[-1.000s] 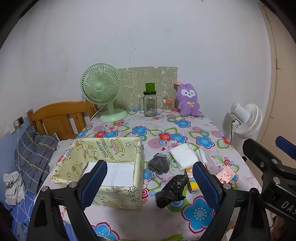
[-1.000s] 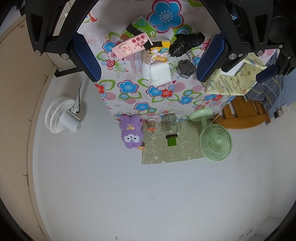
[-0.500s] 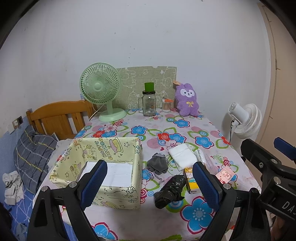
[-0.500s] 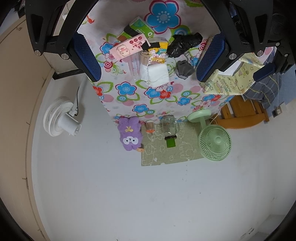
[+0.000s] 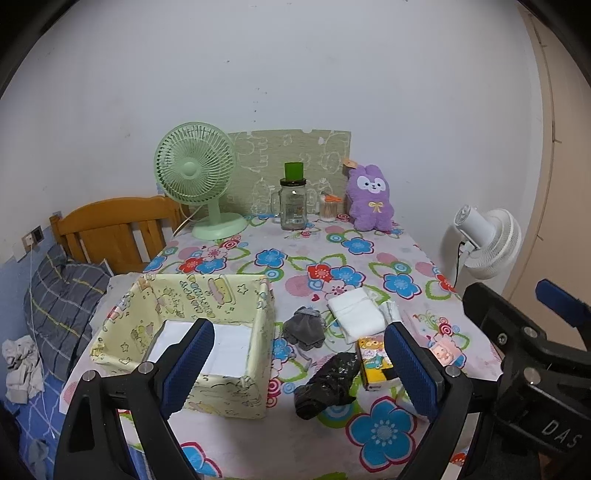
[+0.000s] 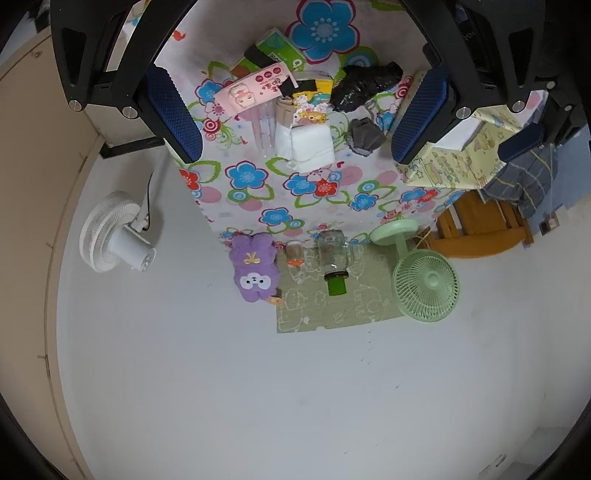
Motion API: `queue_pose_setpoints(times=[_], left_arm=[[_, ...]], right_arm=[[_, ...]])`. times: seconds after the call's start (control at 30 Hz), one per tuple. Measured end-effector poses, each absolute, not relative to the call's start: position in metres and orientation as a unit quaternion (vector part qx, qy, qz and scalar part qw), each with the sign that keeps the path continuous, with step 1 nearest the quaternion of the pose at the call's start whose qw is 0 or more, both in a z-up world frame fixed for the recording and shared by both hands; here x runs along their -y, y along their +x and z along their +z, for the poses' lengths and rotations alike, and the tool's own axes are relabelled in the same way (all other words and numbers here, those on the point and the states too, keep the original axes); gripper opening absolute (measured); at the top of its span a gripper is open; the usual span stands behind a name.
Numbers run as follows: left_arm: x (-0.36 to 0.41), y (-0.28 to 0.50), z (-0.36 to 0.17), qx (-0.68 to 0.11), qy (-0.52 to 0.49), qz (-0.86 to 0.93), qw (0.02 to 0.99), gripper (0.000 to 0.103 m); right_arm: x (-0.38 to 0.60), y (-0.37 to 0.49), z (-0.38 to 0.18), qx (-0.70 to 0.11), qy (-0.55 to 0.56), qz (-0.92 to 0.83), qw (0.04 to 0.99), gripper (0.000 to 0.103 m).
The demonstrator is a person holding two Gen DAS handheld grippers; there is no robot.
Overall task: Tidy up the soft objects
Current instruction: 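Move both grippers toward the items on the flowered tablecloth, then lower the left gripper over the black wrapped bundle while the right gripper reaches the pink wipes pack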
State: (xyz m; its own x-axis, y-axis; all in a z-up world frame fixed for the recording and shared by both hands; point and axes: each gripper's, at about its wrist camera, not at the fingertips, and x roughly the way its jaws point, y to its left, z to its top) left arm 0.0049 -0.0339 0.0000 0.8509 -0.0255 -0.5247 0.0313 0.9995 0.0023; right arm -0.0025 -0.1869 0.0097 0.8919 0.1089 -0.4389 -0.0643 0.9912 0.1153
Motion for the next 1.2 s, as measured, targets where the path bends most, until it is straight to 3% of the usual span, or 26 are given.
queue_pose_setpoints(times=[0.63,1.2], left_arm=[[0.063,0.025,-0.048,-0.321,0.011,-0.026,0.947,0.092],[0.079,0.045,-0.096,-0.370,0.037,-0.038,0.927,0.083]], right_arm=[[0.198,0.016,-0.031,-0.254,0.033,0.052,0.965,0.095],[0.200,0.042,-0.083,-0.315,0.038,0.044,0.947,0.093]])
